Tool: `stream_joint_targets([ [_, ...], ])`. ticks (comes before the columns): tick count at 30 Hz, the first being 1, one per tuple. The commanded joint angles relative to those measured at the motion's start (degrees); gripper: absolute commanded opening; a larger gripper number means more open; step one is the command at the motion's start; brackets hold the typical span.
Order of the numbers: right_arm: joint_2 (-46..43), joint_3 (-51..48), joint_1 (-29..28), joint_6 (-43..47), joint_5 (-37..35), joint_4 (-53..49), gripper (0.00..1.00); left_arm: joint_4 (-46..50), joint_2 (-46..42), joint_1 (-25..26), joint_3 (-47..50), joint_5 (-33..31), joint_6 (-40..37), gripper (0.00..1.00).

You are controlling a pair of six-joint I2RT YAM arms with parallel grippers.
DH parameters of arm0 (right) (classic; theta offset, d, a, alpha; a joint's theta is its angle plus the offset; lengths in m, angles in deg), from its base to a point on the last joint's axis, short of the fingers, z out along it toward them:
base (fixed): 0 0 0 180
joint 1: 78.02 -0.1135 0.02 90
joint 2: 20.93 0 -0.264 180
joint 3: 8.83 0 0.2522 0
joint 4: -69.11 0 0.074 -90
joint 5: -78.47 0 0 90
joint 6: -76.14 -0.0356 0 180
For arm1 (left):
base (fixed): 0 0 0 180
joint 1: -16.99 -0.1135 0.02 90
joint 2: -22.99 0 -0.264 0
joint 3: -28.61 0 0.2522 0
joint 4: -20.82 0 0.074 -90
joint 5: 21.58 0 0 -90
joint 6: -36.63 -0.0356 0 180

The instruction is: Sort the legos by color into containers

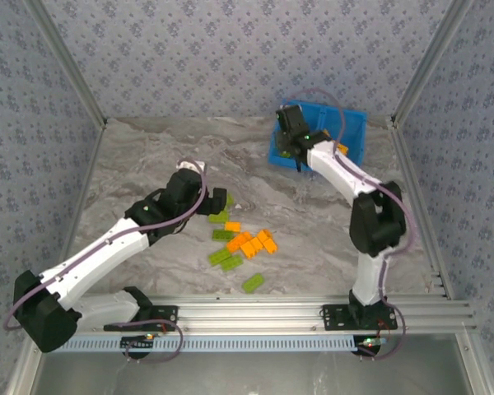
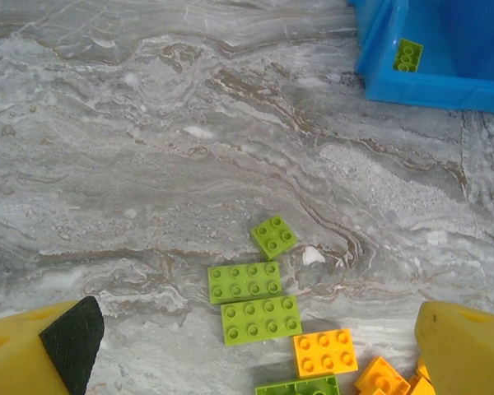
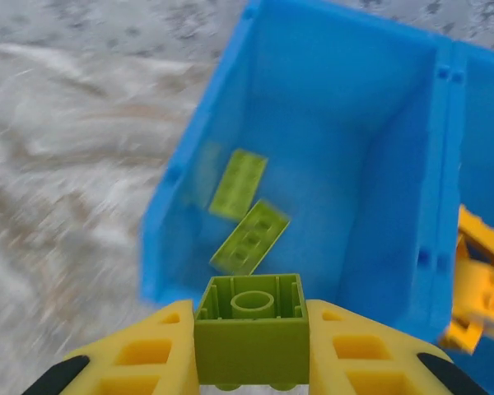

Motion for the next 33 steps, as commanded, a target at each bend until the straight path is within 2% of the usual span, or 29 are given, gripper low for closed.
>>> stream_joint_targets([
  [1, 8.1, 9.4, 2.6, 0.5, -1.7, -4.0, 0.28, -0.1, -3.6, -0.2, 1.6, 1.8, 1.5, 0.99],
  [6, 21.0, 24.2, 5.3, 0.5, -1.4, -9.2, 0.31, -0.2, -7.1, -0.2, 4.3, 1.7, 2.4, 0.99],
  [10, 28.2, 35.8, 5.7, 0.0, -0.4, -16.8, 0.39, 0.9, -7.2, -0.2, 4.6, 1.8, 2.8, 0.99],
  [14, 27.9, 38.3, 5.5, 0.8, -0.5, -18.6, 0.51, 1.2, -5.7, -0.2, 4.3, 2.0, 4.2, 0.99],
  [17, 24.9, 36.8, 5.4, 0.3, -0.6, -19.3, 0.53, 1.5, -2.4, -0.3, 2.9, 1.3, 6.9, 0.99],
  [22, 15.0, 26.5, 5.2, -0.9, -0.8, -17.0, 0.51, 5.2, 8.1, -0.3, -4.1, 0.3, 10.0, 0.98],
  [28, -7.2, 0.5, 3.2, -5.5, 1.9, -8.0, 0.54, 5.3, 23.1, -0.7, -14.0, 1.0, 11.5, 0.89],
  [31, -19.7, -13.1, 1.2, -8.4, 4.6, -4.2, 0.65, 6.8, 31.6, -1.4, -20.5, 1.8, 13.1, 0.83],
  [33, -27.6, -21.0, -0.4, -9.3, 5.1, -2.5, 0.77, 8.6, 37.4, -2.1, -24.8, 2.2, 15.1, 0.78],
])
